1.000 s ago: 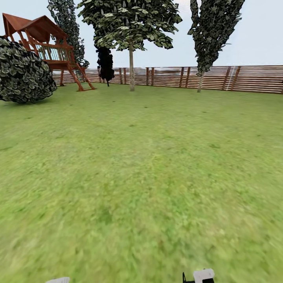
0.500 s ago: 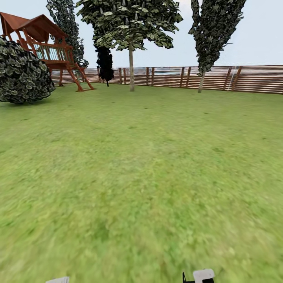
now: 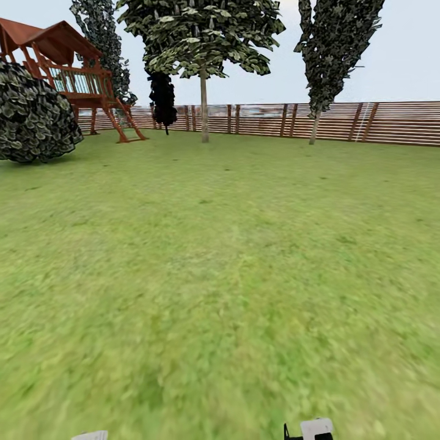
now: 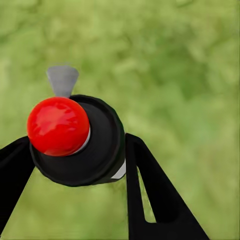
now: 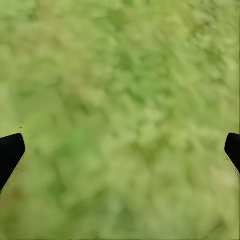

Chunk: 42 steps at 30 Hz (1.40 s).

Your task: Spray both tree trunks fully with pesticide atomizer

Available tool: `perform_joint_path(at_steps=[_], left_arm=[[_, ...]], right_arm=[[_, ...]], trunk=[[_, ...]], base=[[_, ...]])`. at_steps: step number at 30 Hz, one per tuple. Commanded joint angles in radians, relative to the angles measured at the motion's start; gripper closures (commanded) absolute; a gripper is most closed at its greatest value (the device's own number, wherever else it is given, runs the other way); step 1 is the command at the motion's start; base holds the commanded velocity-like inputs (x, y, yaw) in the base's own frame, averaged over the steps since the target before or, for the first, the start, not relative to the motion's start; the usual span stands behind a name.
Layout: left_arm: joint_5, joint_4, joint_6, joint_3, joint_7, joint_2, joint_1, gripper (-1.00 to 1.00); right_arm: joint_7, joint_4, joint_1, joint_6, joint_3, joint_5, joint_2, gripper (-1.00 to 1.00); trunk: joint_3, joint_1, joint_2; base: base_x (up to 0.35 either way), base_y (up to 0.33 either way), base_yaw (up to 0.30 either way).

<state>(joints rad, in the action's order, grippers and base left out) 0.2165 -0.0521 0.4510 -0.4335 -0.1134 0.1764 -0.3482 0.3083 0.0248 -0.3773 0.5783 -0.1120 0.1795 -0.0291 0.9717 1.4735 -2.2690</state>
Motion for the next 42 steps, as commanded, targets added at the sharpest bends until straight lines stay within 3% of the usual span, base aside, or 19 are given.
perform_joint_path(at_steps=[1,42], left_arm=[[0.0,0.0,0.0,0.0,0.0,0.0,0.0,1.0],[0.0,0.0,-0.001,-0.001,0.001,0.0,0.0,1.0]], right_arm=[[0.0,0.0,0.0,0.0,0.0,0.0,0.0,-1.0],[0.0,0.0,0.0,0.0,0.0,0.0,0.0,-1.0]], trunk=[[0.0,0.0,0.0],[0.0,0.0,0.0]], base=[[0.338,0.0,0.0],[0.338,0.0,0.0]])
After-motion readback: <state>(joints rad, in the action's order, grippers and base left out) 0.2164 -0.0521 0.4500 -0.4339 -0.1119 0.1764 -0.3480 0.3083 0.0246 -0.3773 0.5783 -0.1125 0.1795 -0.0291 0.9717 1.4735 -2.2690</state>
